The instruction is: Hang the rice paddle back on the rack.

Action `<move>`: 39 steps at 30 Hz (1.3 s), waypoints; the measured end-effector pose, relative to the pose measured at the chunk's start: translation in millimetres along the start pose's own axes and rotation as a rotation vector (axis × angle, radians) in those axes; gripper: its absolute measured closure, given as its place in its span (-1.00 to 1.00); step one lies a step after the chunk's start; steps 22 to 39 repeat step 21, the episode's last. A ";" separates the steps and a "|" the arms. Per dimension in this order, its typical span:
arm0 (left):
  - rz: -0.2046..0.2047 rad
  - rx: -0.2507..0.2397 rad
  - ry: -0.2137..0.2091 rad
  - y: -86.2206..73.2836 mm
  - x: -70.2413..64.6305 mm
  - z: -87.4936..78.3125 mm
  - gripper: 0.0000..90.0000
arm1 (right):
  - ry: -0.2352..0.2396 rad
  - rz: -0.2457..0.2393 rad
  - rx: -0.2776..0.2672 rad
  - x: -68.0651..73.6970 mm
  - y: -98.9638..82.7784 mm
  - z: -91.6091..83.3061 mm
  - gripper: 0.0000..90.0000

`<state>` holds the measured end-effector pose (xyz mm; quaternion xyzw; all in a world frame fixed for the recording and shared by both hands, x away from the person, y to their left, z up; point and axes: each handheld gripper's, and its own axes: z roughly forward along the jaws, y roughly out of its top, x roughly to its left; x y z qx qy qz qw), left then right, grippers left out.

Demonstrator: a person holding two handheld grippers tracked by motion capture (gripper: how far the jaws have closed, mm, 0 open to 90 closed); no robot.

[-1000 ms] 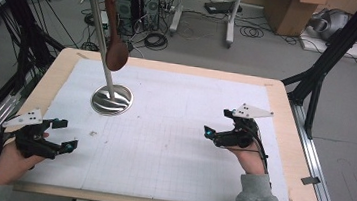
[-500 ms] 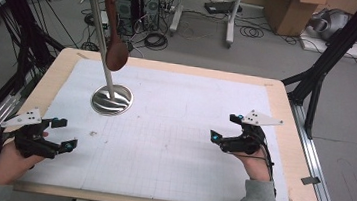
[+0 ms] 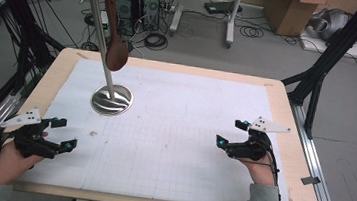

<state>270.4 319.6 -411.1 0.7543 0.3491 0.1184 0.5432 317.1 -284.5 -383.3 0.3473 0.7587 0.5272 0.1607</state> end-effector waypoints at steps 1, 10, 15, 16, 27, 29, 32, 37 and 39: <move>0.000 0.000 0.000 0.0 0.1 -0.1 -0.95 | 0.003 0.010 0.000 -0.4 -1.7 -1.6 -0.96; 0.010 -0.027 0.022 2.0 -0.5 -2.7 -0.95 | -0.023 0.069 -0.032 -8.0 -17.5 -20.5 -0.96; 0.011 -0.046 0.031 4.7 -2.2 -4.1 -0.95 | -0.031 0.084 -0.040 -11.1 -22.2 -26.4 -0.96; 0.013 -0.047 0.033 5.1 -2.6 -4.4 -0.95 | -0.031 0.077 -0.046 -11.8 -22.6 -26.5 -0.96; 0.016 -0.054 0.038 7.0 -3.8 -5.3 -0.95 | -0.023 0.084 -0.046 -10.7 -22.6 -26.2 -0.96; 0.016 -0.054 0.038 7.0 -3.8 -5.3 -0.95 | -0.023 0.084 -0.046 -10.7 -22.6 -26.2 -0.96; 0.016 -0.054 0.038 7.0 -3.8 -5.3 -0.95 | -0.023 0.084 -0.046 -10.7 -22.6 -26.2 -0.96; 0.016 -0.054 0.038 7.0 -3.8 -5.3 -0.95 | -0.023 0.084 -0.046 -10.7 -22.6 -26.2 -0.96; 0.016 -0.054 0.038 7.0 -3.8 -5.3 -0.95 | -0.023 0.084 -0.046 -10.7 -22.6 -26.2 -0.96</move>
